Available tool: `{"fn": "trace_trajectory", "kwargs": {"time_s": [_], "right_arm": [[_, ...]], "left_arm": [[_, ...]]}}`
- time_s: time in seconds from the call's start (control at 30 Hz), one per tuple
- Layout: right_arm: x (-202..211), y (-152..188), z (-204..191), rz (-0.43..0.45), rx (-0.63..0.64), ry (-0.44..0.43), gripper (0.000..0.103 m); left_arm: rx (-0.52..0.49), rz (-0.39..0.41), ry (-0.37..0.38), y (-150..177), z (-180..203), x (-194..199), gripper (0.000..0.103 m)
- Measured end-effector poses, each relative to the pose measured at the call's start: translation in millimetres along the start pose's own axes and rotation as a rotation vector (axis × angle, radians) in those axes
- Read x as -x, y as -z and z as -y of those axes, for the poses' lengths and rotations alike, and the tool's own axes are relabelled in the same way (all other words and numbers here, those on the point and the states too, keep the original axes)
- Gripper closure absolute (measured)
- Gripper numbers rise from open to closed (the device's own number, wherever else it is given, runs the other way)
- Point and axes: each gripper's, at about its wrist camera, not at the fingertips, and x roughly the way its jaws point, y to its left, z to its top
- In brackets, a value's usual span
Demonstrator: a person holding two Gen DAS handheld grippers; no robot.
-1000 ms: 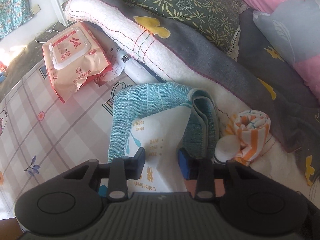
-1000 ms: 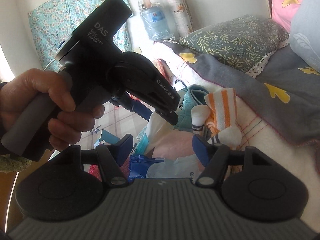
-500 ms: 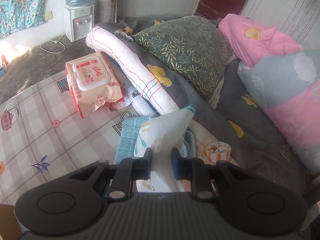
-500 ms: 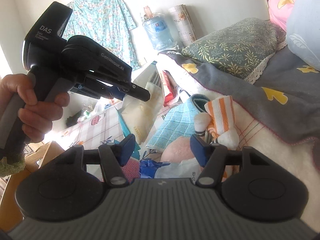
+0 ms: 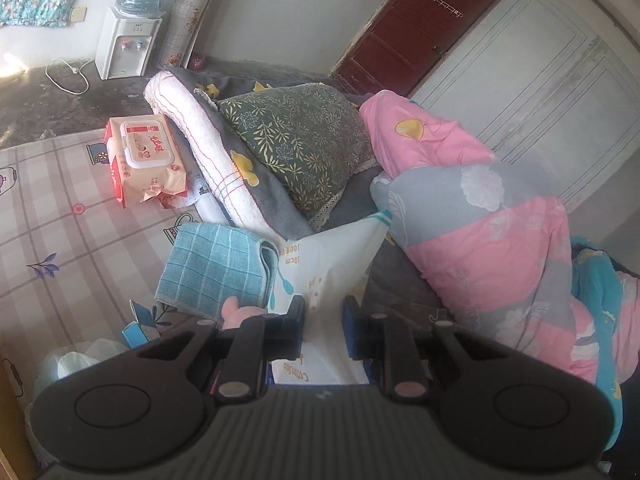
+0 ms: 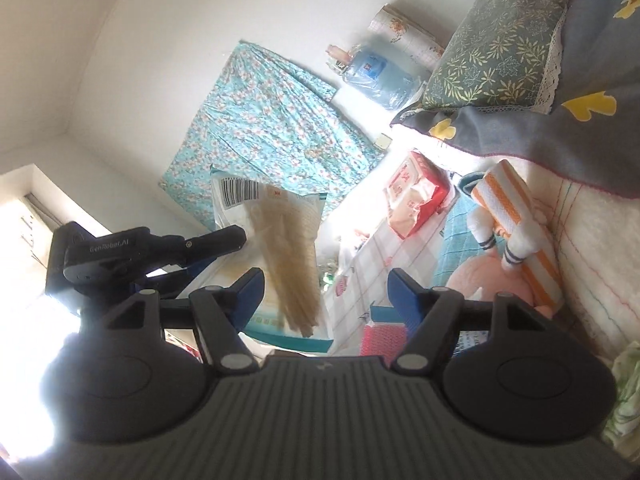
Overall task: Organize soft objects
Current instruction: 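Close the left gripper on the white cotton-swab bag and lift it, then carry the cotton-swab bag with the left gripper into the cardboard box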
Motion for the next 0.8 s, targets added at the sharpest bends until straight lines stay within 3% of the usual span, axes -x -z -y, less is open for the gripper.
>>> {"fn": "trace_trajectory", "kwargs": {"time_s": [0.1,0.37,0.8], "right_arm": [[0,2,-1,-0.004,-0.078,-0.106,0.021],[-15,21,-18,-0.104,-0.204,-0.322,0.015],[-47,65,-83,-0.296,-0.196,-0.409,0.015]], "left_arm": [[0.03,0.014,0.058,15,3,22,0.083],[0.107,0.087,0.15,52,-1,71,0.083],[0.166,0.253,0.097,105,-20,164,0.083]]}}
